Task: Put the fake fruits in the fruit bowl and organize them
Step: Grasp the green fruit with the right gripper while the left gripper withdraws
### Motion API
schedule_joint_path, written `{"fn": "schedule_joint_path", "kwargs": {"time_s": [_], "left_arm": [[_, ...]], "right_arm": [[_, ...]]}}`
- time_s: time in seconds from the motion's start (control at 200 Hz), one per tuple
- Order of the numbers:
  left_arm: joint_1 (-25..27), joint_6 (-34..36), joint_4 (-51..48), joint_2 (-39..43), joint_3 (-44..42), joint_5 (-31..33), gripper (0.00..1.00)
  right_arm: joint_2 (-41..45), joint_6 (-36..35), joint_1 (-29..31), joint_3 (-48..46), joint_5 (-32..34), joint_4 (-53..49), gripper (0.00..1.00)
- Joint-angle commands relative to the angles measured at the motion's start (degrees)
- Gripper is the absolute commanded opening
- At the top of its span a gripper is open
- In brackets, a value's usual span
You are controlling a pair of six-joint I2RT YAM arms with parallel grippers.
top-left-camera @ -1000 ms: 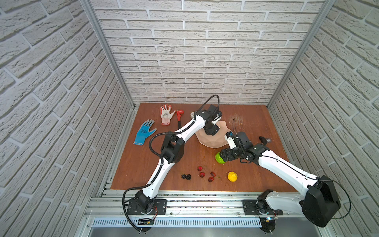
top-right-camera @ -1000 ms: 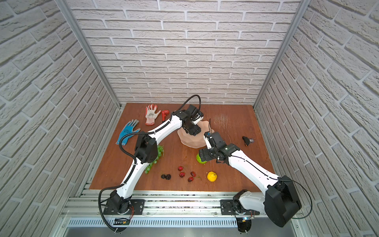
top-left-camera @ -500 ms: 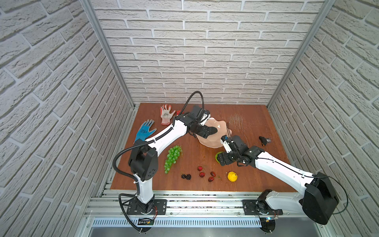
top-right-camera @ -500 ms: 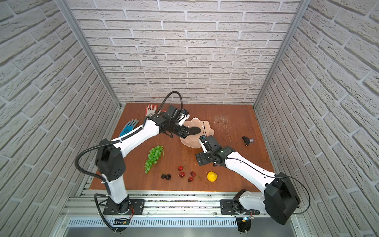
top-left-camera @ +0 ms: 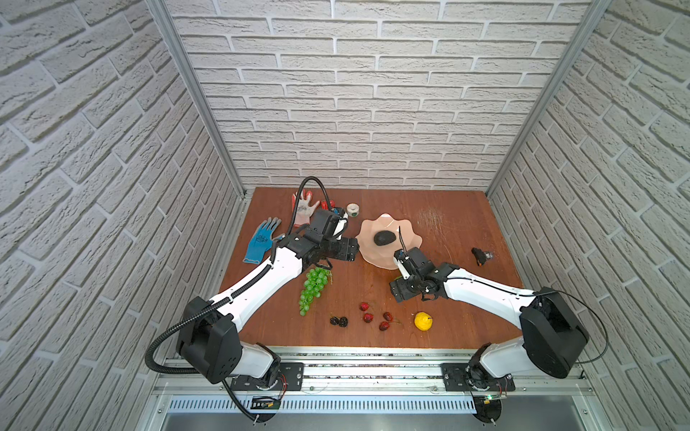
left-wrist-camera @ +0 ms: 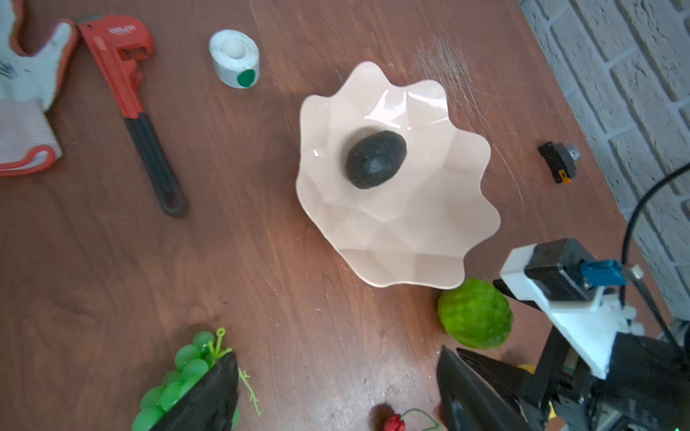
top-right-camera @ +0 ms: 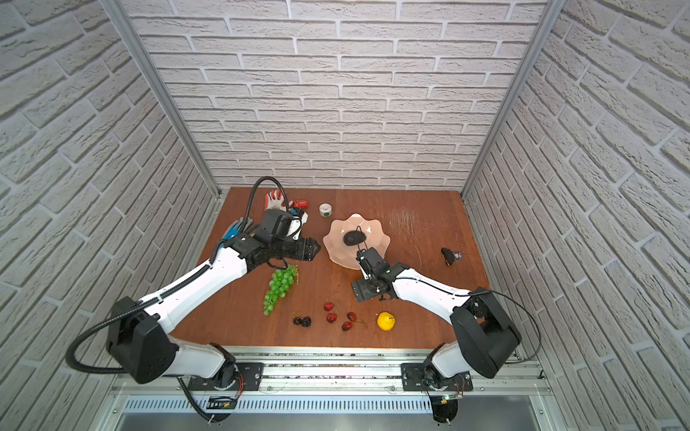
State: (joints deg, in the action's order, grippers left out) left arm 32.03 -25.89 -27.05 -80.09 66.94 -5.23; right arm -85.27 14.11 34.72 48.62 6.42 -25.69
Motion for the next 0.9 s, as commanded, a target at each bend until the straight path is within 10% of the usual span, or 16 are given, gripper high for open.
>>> {"fn": "schedule_joint_path", "kwargs": {"time_s": [0.0,0.895], "left_arm": [[-1.04,-0.84,2.81,1.69,-0.93,1.47,0.83],[-3.02,0.71,1.03,3.54,-1.54,3.27,0.83]], "right_arm": [[-1.2,-0.75,-0.47,1.55,1.77,2.52,0.96],[-3.15,2.23,-0.88,0.26,-2.47,1.43,0.59]]}}
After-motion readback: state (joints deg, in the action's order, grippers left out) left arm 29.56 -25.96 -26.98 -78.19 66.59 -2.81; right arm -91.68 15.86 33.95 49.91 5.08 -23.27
